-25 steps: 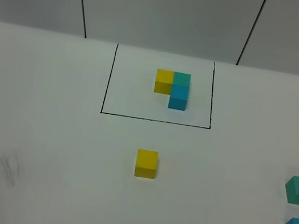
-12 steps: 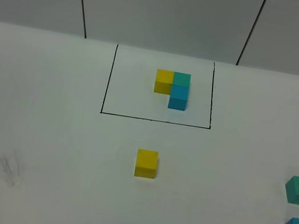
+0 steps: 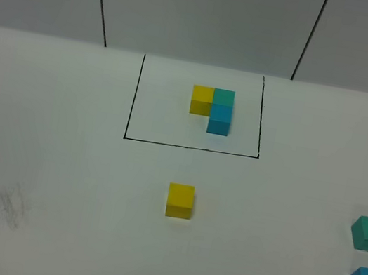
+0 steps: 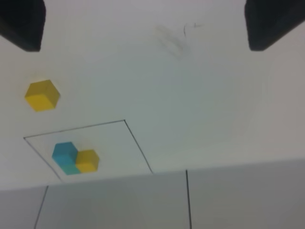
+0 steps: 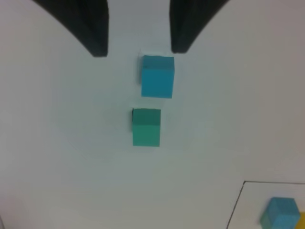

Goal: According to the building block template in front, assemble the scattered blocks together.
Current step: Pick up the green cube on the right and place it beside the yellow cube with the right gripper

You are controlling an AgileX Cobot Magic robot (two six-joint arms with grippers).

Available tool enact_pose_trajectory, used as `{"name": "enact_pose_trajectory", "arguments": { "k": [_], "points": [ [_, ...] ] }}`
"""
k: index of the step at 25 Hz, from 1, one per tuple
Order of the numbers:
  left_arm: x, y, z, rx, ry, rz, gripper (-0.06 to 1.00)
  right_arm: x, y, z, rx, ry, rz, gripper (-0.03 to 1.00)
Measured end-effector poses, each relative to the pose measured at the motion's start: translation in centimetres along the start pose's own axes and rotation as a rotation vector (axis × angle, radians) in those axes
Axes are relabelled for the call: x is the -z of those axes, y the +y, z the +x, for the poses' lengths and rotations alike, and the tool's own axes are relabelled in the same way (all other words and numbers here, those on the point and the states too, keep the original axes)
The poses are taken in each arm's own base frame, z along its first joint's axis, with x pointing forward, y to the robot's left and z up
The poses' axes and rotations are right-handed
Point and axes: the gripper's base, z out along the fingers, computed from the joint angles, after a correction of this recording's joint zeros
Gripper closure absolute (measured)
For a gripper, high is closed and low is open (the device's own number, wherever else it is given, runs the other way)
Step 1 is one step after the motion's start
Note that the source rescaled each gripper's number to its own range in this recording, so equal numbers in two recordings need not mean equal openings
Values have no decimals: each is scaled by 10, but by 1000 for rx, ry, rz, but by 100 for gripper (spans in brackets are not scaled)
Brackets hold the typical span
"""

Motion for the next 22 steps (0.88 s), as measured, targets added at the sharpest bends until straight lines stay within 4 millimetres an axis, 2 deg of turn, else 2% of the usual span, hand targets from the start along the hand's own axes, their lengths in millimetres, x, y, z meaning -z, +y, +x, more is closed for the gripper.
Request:
{"name": "enact_pose_trajectory", "arguments": {
  "k": [8,15,22],
  "points": [
    [-33,1,31,91,172,-43,15,0,0,0,0,0,0,97],
    [-34,0,33,102,184,-38,20,0,0,0,-1,0,0,97],
    [-34,-1,33,109,186,-26,38,0,0,0,-1,0,0,97]
  ]
}}
